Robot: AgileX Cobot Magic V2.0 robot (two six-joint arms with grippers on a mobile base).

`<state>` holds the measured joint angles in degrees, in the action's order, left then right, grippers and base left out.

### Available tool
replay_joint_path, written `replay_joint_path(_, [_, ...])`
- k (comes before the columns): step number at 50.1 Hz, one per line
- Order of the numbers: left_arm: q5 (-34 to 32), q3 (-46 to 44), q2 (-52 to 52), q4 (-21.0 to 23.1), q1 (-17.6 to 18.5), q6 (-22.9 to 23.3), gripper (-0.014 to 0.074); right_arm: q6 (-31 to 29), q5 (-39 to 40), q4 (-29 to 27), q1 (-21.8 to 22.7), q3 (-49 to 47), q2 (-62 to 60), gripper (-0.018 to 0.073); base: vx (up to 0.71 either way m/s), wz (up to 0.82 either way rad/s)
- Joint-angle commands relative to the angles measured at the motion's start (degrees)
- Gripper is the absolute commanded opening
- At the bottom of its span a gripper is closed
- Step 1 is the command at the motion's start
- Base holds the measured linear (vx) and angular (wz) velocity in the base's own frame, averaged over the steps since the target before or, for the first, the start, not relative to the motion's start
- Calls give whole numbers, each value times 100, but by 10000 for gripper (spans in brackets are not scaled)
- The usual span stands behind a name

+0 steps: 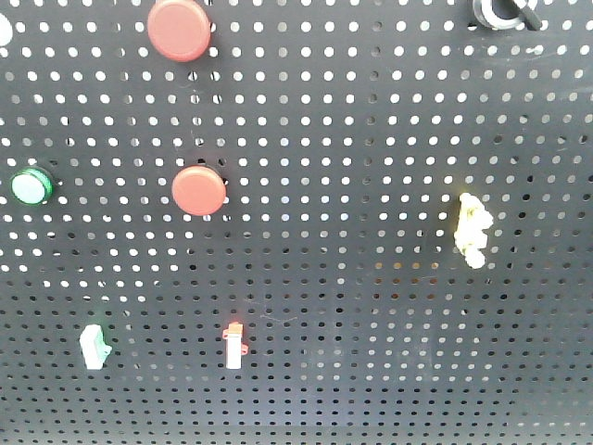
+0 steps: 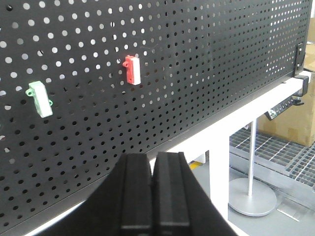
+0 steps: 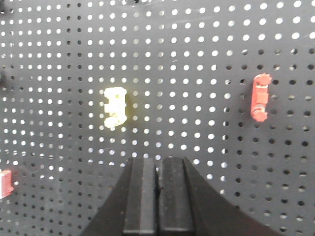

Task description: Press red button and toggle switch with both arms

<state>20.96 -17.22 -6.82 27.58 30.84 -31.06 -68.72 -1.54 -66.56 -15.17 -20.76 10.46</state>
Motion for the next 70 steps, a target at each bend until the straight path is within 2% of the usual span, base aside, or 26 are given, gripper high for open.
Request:
replay_joint_path(1, [-386,-151,-77,78,3,52,2,-46,154,-28,38,-148,71,-3,0,0])
replay_joint_path(26, [-368,-44,-65,40,-11,52,2,-46,154,-33,38,-148,71,-3,0,0])
replay_joint_path(30, [-364,36,-65,-89,-208,52,2,-46,154,-33,38,-148,71,-3,0,0])
replay_joint_path(37, [-713,350,-65,-669,-928,102,2,-46,154,-48,38,-148,71,-3,0,1])
replay_joint_path(41, [-1035,689,19,-934,-1372,460,2,-51,154,-47,38,-148,71,-3,0,0])
replay_joint_path(45, [-1484,1168,347,-1381,-1692,1239,2,-51,154,-47,38,-148,71,-3,0,0])
replay_joint_path(51, [-2147,1997,907,-2173,-1883,2292,2,-51,154,-47,38,-148,71,-3,0,0])
replay_joint_path(53, [-2260,2127,848,-2311,-1939,2561,2,-51,154,-47,38,-148,69,-3,0,0])
replay_joint_path(56, [-1897,2059,787,-2547,-1972,2669,2,-51,192,-47,38,-148,63,-3,0,0])
replay_joint_path(64, [-1901,2073,795,-2315,-1977,2666,2,-51,200,-47,38,-148,70,-3,0,-1])
replay_joint_path(70, [-1901,2073,783,-2336,-1977,2666,2,-51,200,-47,38,-148,70,-3,0,0])
